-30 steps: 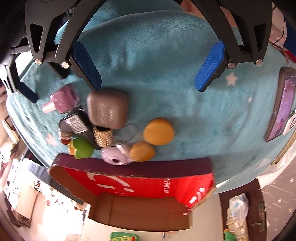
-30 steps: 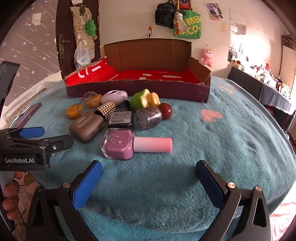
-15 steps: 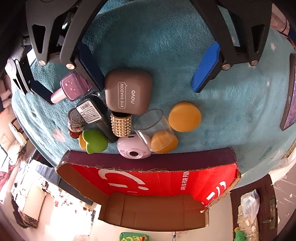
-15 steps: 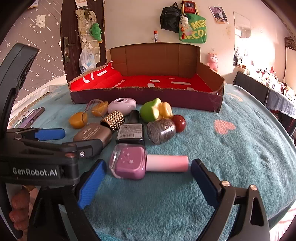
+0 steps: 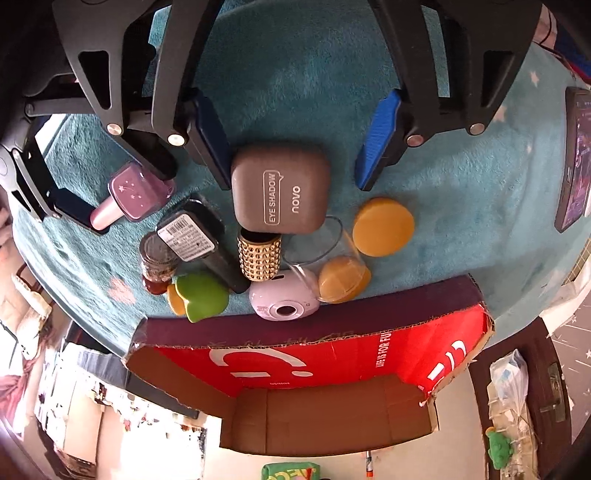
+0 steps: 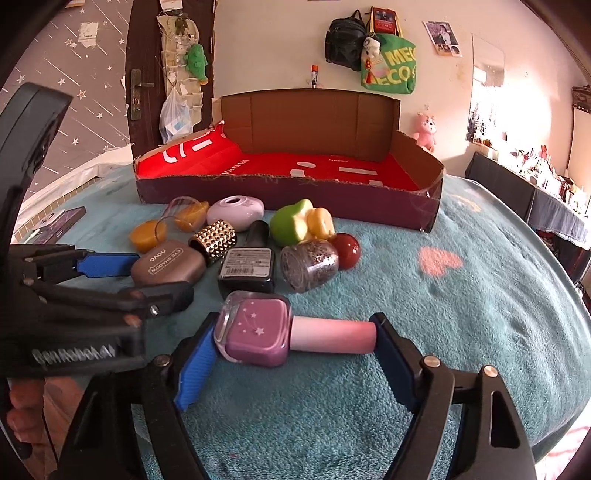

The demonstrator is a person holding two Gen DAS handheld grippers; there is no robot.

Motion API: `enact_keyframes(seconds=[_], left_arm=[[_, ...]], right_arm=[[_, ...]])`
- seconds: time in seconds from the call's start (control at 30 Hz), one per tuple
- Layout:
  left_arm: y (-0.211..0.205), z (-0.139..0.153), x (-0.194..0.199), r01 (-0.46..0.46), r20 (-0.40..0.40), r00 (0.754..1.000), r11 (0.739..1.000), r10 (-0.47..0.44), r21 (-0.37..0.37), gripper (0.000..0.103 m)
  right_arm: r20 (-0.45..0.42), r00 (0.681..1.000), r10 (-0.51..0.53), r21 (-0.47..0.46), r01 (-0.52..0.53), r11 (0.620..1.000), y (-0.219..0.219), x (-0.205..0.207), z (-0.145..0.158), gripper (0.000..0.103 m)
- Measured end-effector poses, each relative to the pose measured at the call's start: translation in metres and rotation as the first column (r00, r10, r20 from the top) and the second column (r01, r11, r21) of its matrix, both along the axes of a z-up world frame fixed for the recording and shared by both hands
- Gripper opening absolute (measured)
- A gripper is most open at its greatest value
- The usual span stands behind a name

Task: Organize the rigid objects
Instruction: 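Grasp the pink nail polish bottle with the right tool while the left tool grasps the grey eye shadow compact, then carry both held items into the red-lined box and open both tools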

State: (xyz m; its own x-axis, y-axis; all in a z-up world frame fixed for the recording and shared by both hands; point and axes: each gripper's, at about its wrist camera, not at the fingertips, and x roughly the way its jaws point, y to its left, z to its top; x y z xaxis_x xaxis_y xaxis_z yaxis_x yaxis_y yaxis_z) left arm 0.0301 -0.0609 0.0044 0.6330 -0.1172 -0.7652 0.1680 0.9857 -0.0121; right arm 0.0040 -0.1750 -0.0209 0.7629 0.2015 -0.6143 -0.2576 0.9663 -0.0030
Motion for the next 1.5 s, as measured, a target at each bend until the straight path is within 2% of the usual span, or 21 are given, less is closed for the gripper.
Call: enact_keyframes(seconds=[0.1,0.2,0.3,0.4,0.63,0.87,1.07,1.5], left_arm=[[0.004,0.001,0.004,-0.002,-0.003,1.000,1.000,0.002,-0.023,0.066],[0.006,0.005,0.001,0.009,0.005,1.000,1.000,-0.009,-0.029,0.048],[0.016,0.009,-0.003,0.029,-0.005,1.000,0.995,-0.030,-0.099,0.048],[0.022,0.015,-0.005,0.029,0.006,1.000,0.991,-0.029,-0.129,0.048],[0.023,0.039,-0.010,0.054,0.089,0.995,0.993,-0.044,-0.110,0.048],[0.031,0.051,-0.002,0.056,0.116,0.992,0.991,-0.041,-0.125,0.048],[0.031,0.060,0.006,0.060,0.147,0.988,0.993,-0.045,-0.098,0.048],[0.034,0.083,0.033,0.063,0.221,0.974,0.998,-0.056,-0.025,0.048]], right_arm=[[-0.003,1.000,-0.006,0.019,0.006,1.000,-0.003,0.001,-0.001,0.082],[-0.009,1.000,-0.008,0.028,0.008,1.000,-0.004,0.000,0.000,0.081],[-0.015,1.000,0.004,0.055,-0.003,0.998,-0.009,-0.001,0.005,0.081],[0.005,1.000,0.007,0.072,-0.007,0.997,-0.013,-0.002,0.016,0.081],[0.024,0.999,0.037,0.110,-0.039,0.993,-0.013,0.005,0.039,0.081],[0.040,0.997,0.068,0.126,-0.072,0.989,-0.010,0.015,0.055,0.081],[0.017,0.996,0.091,0.132,-0.093,0.987,-0.008,0.026,0.055,0.081],[0.054,0.992,0.115,0.105,-0.120,0.987,-0.007,0.049,0.082,0.081]])
